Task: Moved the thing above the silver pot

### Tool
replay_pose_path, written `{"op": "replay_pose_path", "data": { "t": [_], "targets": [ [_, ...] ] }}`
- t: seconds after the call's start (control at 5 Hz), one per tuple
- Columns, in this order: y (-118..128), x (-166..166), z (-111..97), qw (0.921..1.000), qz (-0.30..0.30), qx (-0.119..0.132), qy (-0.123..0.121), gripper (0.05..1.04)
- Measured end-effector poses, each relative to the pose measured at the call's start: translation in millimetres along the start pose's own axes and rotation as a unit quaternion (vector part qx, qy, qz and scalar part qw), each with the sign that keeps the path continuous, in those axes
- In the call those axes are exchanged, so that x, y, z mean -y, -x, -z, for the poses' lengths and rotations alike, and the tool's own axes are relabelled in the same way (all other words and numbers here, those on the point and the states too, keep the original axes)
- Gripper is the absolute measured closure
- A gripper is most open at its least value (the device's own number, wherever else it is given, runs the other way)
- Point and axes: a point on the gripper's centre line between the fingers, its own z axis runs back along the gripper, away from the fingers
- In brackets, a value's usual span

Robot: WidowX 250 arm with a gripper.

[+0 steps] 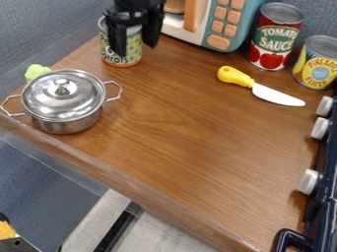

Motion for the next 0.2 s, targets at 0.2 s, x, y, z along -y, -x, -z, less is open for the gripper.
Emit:
{"op": "replay_pose_path", "data": {
  "t": [0.2],
  "targets": [
    [1.9,1.3,-6.8,0.9999,0.003,0.005,0.009,0.084]
  ]
}}
